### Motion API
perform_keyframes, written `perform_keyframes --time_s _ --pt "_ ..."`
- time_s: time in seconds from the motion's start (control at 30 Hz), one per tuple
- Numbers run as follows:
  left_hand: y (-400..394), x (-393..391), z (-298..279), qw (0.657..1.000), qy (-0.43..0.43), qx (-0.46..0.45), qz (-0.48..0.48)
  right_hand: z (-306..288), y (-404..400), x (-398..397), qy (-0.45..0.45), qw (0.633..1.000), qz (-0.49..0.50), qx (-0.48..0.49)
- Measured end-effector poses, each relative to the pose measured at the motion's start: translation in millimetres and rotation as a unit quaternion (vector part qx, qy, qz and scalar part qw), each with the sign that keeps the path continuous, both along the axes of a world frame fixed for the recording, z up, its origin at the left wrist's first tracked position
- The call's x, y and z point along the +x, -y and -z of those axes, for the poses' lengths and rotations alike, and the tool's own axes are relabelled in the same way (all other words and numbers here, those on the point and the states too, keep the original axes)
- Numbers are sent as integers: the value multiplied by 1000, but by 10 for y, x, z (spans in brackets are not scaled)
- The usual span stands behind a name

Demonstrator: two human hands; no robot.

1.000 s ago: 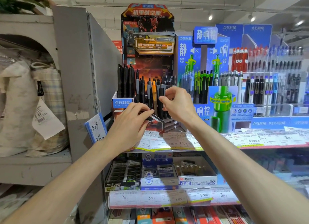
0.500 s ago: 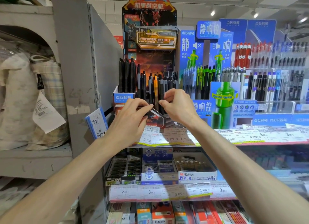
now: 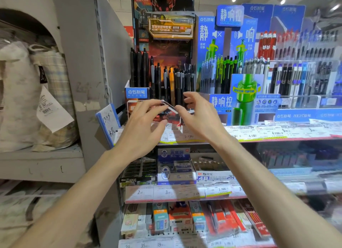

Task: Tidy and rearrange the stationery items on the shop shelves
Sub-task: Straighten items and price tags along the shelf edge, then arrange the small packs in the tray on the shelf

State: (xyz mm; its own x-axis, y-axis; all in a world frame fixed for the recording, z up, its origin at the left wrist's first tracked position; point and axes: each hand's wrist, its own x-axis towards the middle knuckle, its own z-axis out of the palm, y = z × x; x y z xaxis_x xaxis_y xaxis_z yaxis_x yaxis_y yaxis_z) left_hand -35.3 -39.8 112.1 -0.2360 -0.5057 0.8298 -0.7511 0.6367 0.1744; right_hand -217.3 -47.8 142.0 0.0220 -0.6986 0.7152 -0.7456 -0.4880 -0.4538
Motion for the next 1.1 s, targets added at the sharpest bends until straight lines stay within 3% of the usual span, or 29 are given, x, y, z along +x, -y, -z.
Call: perform_keyframes --time_s 0.23,0.43,0.67,0.87,1.1 --pt "-439 104 500 998 -37 28 47 761 -434 -235 -94 994 8 -58" --pt "-627 182 1161 993 -61 85 62 1468 -789 -300 -84 993 28 -73" --pt "-623 154 1832 979 -62 191 37 2218 -991 -391 -74 994 68 50" --pt "-596 -17 1992 974 -59 220 7 2427 -922 -710 -49 989 83 117" --pt "-400 -352 1902 980 -38 185 -60 2197 -463 -1237 -88 992 59 63"
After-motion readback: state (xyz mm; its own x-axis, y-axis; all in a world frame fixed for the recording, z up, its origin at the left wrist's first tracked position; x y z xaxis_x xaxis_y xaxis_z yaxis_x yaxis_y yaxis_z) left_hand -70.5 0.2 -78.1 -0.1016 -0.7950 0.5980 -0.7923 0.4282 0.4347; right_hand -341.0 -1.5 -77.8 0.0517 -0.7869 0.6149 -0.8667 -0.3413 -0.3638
